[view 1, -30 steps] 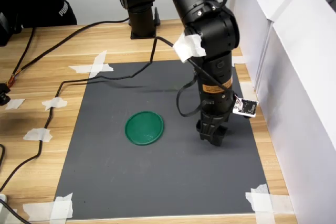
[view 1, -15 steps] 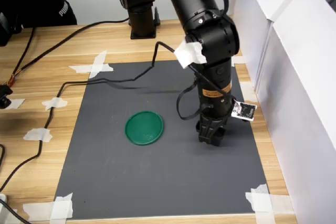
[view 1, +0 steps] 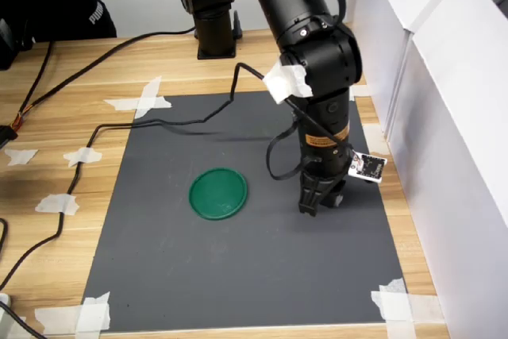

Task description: Grasp a white terminal and put it on the green lid.

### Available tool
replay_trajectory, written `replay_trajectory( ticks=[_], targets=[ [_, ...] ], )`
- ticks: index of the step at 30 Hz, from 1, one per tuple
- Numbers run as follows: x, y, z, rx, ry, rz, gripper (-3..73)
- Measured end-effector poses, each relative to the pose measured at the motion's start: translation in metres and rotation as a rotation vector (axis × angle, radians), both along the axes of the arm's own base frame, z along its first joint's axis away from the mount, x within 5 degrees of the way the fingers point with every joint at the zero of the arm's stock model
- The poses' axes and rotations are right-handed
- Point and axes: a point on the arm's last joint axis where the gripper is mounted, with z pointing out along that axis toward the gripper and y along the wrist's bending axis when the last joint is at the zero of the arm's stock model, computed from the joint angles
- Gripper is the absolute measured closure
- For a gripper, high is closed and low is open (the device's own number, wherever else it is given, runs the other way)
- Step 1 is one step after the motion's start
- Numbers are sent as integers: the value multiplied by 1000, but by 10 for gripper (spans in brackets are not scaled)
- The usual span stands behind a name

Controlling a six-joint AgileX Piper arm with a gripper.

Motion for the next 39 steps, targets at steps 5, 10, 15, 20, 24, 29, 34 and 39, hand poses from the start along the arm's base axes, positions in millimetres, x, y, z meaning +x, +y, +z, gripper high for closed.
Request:
replay_trajectory(
  ticks=[5, 10, 15, 20, 24, 29, 34, 39],
  targets=[
    [-3, -2, 12, 5, -5, -10, 608],
    [-12, -9, 43, -8, -49, -29, 608],
    [-18, -24, 69, -36, -80, -69, 608],
    [-21, -55, 93, -1, -78, -160, 608],
    [-21, -85, 103, -6, -55, -222, 608],
    [-18, -116, 105, -22, -30, -285, 608],
    [-15, -140, 103, -31, -25, -328, 608],
    [-18, -153, 83, -54, -13, -319, 608]
  ],
)
